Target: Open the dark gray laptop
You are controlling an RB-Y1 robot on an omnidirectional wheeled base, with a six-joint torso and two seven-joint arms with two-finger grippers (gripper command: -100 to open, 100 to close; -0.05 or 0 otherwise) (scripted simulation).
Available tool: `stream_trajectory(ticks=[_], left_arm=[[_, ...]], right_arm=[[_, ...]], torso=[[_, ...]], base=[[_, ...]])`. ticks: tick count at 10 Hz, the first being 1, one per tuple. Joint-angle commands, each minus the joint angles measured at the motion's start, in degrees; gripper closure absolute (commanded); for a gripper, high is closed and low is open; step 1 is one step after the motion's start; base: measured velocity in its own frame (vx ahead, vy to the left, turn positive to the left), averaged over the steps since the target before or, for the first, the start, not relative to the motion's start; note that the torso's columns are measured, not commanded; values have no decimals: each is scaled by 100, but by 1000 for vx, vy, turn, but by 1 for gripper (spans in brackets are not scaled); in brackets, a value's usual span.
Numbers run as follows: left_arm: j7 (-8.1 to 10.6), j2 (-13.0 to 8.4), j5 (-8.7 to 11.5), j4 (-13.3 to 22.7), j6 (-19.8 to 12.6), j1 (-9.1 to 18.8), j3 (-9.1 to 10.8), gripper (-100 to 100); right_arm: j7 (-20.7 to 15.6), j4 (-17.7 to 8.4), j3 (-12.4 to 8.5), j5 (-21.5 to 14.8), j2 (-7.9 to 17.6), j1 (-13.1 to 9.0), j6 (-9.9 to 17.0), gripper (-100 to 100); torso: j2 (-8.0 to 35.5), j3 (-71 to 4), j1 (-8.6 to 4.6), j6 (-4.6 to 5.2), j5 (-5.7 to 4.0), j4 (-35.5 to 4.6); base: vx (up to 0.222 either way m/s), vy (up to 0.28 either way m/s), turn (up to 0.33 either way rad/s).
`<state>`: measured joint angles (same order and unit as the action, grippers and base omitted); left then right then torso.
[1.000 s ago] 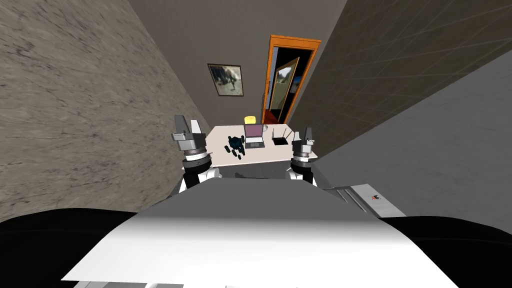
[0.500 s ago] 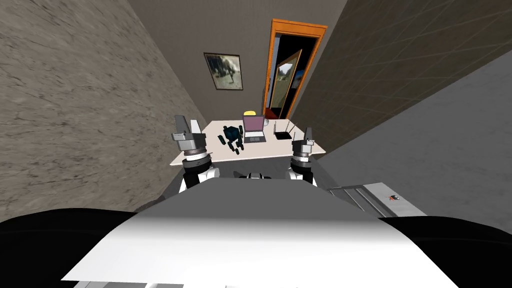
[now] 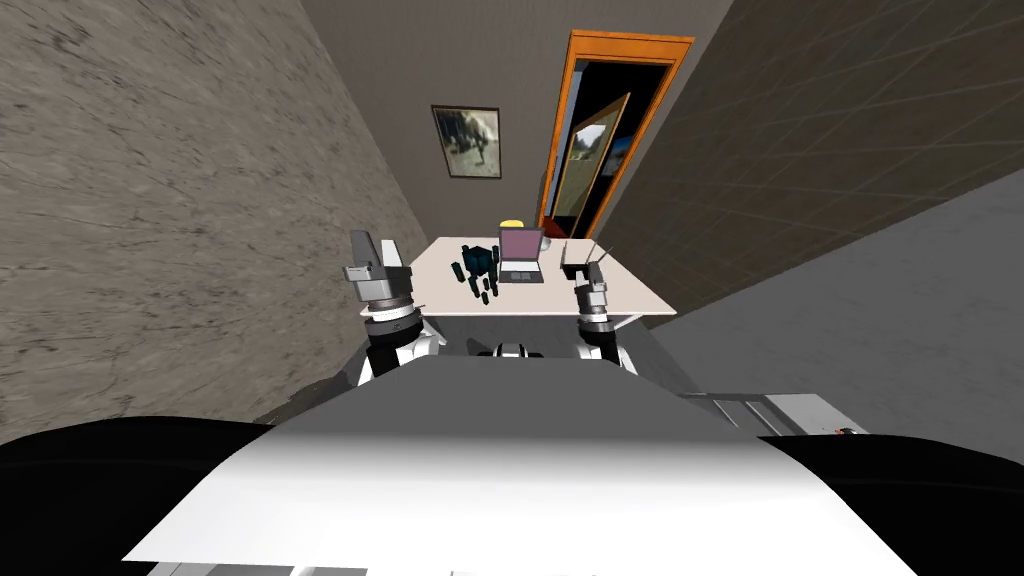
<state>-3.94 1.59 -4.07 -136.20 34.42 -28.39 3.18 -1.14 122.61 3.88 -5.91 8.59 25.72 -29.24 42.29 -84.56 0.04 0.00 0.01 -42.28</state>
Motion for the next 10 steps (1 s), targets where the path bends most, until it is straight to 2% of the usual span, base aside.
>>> stream_trajectory(ticks=[1,2,4,5,6,7,9,10], left_arm=[[0,0,0,0,0,0,0,0],[0,0,0,0,0,0,0,0],[0,0,0,0,0,0,0,0],[0,0,0,0,0,0,0,0],[0,0,0,0,0,-1,1,0],[0,0,0,0,0,0,0,0],[0,0,0,0,0,0,0,0],[0,0,0,0,0,0,0,0]], right_arm=[[99,-455,1,-431,381,-157,113,-100],[99,-455,1,-475,381,-157,113,-100],[200,-807,-18,-862,727,-308,211,-100],[200,-854,-18,-890,727,-308,211,-100],[253,-1021,-29,-1111,912,-389,264,-100],[253,-1068,-29,-1111,912,-389,264,-100],[361,-1468,-51,-1521,1274,-565,384,-100],[361,-1520,-51,-1572,1301,-565,384,-100]], torso=[[1,1,-3,0,-1,0],[0,0,-6,1,-2,0],[-1,-1,-6,-3,-2,0],[1,0,-1,0,0,0],[0,0,-7,4,-2,0],[-2,-1,-5,-1,-2,0],[-1,-1,-2,-2,-1,0],[-1,-1,4,-2,1,0]], base=[[-13,59,176],[-7,39,77],[-12,52,250],[-9,40,87],[-4,48,171],[-4,37,102],[-3,57,264],[2,54,105]])
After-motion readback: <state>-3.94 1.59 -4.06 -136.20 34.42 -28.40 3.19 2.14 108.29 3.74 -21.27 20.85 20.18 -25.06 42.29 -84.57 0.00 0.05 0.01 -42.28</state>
